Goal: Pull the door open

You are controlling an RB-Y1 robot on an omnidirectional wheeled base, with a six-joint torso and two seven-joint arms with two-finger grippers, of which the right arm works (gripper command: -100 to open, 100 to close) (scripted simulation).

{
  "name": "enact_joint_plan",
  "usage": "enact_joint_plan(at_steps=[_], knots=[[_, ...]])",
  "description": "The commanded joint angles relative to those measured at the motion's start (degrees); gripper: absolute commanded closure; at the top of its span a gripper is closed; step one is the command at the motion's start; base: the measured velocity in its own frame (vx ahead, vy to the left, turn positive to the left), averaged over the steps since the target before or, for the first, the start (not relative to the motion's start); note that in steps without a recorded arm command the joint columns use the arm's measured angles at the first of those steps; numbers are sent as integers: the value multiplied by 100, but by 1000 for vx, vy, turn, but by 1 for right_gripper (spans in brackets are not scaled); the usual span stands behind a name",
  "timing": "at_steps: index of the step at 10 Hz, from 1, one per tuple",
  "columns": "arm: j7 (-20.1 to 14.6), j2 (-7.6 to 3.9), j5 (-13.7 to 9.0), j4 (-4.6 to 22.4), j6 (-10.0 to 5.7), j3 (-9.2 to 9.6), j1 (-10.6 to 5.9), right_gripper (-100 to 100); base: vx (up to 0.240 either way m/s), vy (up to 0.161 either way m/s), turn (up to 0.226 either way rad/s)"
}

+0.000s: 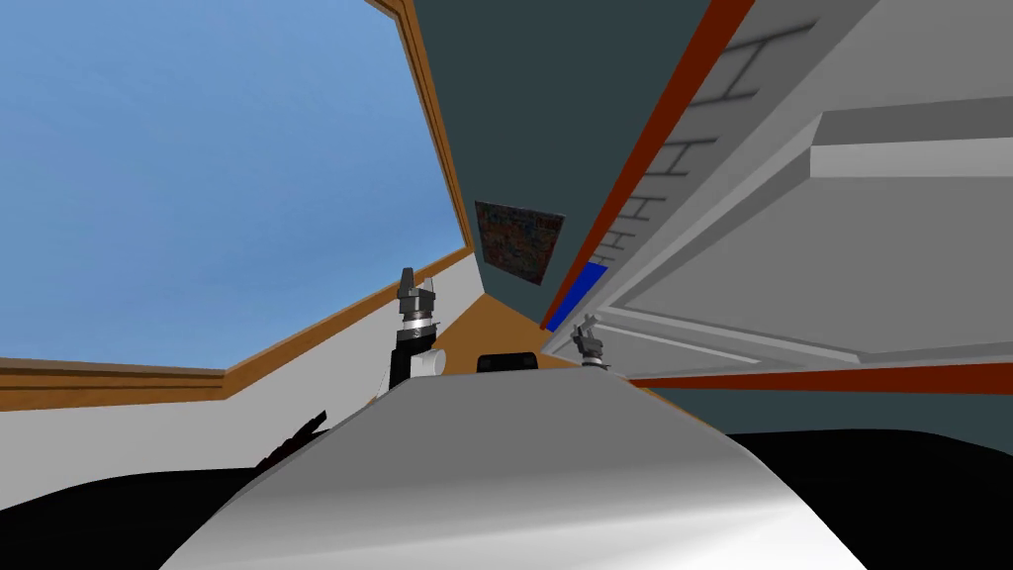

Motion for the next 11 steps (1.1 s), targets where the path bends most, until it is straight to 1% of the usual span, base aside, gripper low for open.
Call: enact_joint_plan(at_steps=[1,2,5,6,8,9,10,11], knots=[[0,0,0,0,0,0,0,100,-99,5,19],[-95,-66,61,25,-81,108,44,100,-152,-11,101],[-240,-191,151,49,-225,258,103,100,-219,-22,99],[-316,-257,197,61,-299,336,135,100,-231,-2,120],[-417,-344,260,77,-399,439,176,100,-244,-24,83],[-385,-323,238,60,-349,406,153,100,-110,-13,29],[-497,-391,297,136,-449,505,169,100,-183,9,161],[-519,-408,308,152,-473,521,170,100,-259,-9,142]])
